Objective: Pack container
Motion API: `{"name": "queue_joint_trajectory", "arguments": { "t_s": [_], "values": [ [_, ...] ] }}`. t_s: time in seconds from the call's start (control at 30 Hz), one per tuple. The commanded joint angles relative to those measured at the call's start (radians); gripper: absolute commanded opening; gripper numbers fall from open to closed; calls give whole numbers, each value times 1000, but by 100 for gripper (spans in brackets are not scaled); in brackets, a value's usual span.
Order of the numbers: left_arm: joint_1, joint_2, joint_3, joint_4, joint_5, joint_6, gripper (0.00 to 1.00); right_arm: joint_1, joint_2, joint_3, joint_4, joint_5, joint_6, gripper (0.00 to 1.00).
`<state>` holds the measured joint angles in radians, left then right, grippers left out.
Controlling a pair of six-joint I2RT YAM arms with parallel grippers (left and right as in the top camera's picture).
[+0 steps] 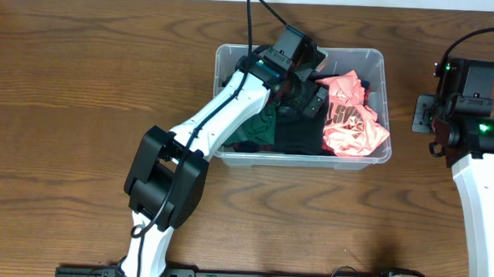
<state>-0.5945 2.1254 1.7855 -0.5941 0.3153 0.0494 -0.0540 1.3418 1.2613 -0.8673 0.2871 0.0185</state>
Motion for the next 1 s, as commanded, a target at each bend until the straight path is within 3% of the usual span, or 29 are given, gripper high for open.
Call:
{"name": "queue_joint_trajectory", "arguments": {
  "t_s": [0.0,0.3,0.53,0.77,0.97],
  "values": [
    [18,99,-47,-69,-31,-27,98,-11,7,-2,-1,0,11,40],
    [22,-85,39,-106,-48,8,98,-11,7,-2,0,1,10,41],
    [71,-327,54,-185,-254,10,98,-10,6,-2,6,-11,-16,41],
    [306,-387,50,-358,-261,6,98,-10,7,-2,95,-240,-128,46],
    [537,-362,30,-411,-255,-2,98,-10,43,-2,202,-308,-151,64]
  ]
}}
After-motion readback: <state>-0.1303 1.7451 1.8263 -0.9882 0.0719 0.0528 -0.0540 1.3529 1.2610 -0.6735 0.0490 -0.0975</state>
